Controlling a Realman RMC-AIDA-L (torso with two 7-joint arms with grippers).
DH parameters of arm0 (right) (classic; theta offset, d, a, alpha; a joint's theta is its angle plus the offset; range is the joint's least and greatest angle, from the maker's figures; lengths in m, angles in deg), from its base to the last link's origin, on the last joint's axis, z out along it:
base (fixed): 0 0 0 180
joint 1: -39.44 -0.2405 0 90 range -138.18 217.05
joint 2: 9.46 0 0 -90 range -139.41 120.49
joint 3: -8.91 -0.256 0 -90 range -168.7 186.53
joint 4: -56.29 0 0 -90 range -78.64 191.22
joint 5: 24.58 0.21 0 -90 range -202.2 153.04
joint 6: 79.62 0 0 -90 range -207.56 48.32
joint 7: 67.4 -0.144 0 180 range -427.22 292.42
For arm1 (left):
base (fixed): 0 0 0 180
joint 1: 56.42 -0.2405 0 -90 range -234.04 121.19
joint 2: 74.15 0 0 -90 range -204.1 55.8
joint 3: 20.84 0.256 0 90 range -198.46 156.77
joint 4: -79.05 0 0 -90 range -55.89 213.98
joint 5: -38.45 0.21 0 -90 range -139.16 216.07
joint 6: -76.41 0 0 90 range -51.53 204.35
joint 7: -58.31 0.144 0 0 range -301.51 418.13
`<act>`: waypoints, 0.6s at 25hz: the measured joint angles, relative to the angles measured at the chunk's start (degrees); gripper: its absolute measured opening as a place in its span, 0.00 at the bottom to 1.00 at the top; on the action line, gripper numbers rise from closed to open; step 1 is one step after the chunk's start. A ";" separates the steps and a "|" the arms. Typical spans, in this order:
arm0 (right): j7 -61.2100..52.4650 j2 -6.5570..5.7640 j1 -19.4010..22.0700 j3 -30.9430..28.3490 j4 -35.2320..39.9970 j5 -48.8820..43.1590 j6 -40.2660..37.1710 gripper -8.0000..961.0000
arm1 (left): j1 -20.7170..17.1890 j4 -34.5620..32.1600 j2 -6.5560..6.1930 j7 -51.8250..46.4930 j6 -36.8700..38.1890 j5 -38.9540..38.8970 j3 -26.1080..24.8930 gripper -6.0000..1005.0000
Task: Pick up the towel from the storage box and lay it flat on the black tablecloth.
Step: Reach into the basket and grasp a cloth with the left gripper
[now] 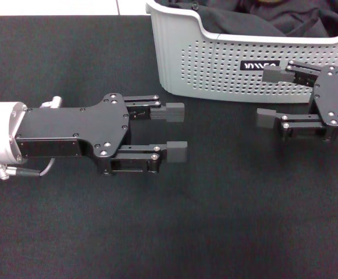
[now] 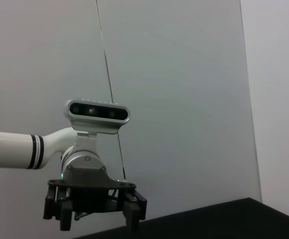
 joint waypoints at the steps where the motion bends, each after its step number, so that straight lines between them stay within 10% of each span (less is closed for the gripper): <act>1: 0.00 0.00 0.02 0.07 -0.01 0.00 0.01 0.89 | 0.00 0.00 0.00 0.00 0.00 0.00 0.00 0.68; 15: 0.05 0.00 0.41 0.80 -0.75 -0.03 0.21 0.89 | 0.36 -0.50 0.03 -0.09 0.02 0.00 -0.01 0.67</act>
